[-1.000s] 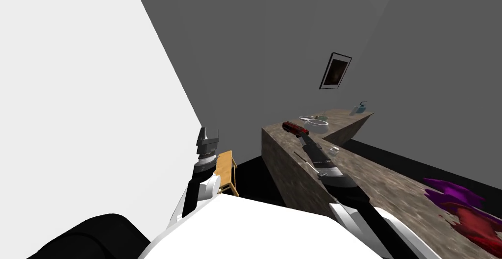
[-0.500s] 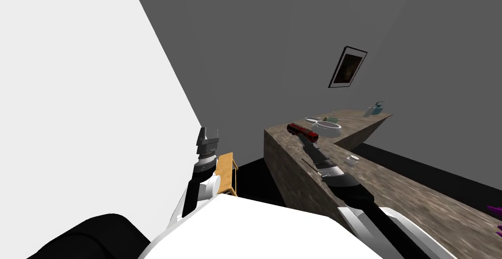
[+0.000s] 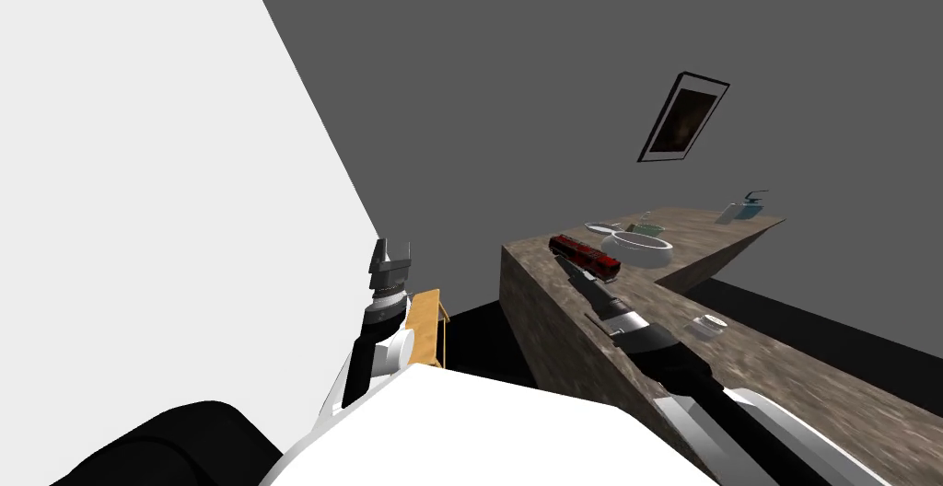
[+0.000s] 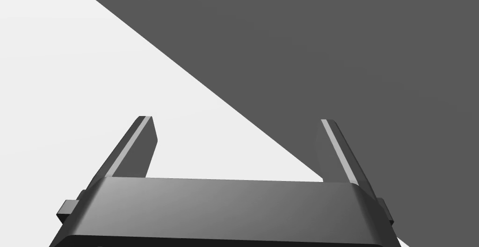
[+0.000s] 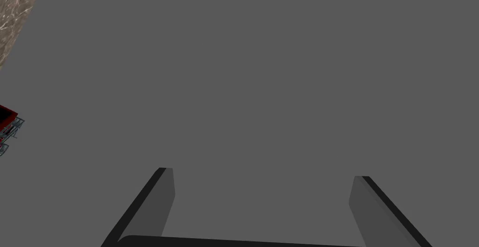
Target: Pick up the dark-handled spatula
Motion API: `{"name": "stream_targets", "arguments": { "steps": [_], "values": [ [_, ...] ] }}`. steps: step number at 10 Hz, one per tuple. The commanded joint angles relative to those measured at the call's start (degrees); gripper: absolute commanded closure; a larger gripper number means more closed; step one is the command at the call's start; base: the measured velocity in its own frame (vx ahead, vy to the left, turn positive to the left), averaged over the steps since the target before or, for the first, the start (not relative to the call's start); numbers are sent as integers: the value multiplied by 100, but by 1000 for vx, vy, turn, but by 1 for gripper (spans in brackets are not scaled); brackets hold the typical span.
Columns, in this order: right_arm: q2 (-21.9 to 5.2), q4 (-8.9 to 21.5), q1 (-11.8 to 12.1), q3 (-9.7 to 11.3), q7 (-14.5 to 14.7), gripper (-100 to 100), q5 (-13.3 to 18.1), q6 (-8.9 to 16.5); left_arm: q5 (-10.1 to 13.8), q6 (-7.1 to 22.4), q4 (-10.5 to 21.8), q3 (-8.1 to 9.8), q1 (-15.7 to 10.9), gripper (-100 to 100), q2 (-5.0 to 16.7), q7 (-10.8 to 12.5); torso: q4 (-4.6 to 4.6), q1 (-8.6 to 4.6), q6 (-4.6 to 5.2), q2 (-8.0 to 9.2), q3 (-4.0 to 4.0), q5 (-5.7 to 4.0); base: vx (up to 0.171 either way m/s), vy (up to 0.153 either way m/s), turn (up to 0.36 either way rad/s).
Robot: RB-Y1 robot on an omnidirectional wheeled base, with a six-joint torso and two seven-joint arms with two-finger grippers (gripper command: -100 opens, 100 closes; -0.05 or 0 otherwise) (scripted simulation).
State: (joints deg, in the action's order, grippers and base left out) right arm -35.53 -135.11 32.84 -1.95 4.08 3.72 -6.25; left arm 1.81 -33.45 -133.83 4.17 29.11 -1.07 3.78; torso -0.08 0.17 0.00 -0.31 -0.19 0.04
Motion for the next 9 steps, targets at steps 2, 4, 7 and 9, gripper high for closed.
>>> {"name": "stream_targets", "arguments": {
  "steps": [2,4,7,9],
  "values": [
    [-459,-16,78,-15,-34,-100,-4,300,0,0,0,0,0,0,0,0,0,-5,1,4,2,0,87,13,79],
    [-807,-18,149,-14,-60,-100,-3,480,0,0,0,1,0,0,0,0,-1,-11,2,-1,-1,-2,97,-12,68],
    [-1343,-14,227,-5,-93,-100,2,656,0,0,0,0,0,0,0,0,1,-15,1,7,4,-4,67,-13,69],
    [-1707,-6,311,13,-131,-100,10,827,0,0,0,0,0,0,0,0,2,-12,1,12,6,-3,54,-9,73]
  ]
}}
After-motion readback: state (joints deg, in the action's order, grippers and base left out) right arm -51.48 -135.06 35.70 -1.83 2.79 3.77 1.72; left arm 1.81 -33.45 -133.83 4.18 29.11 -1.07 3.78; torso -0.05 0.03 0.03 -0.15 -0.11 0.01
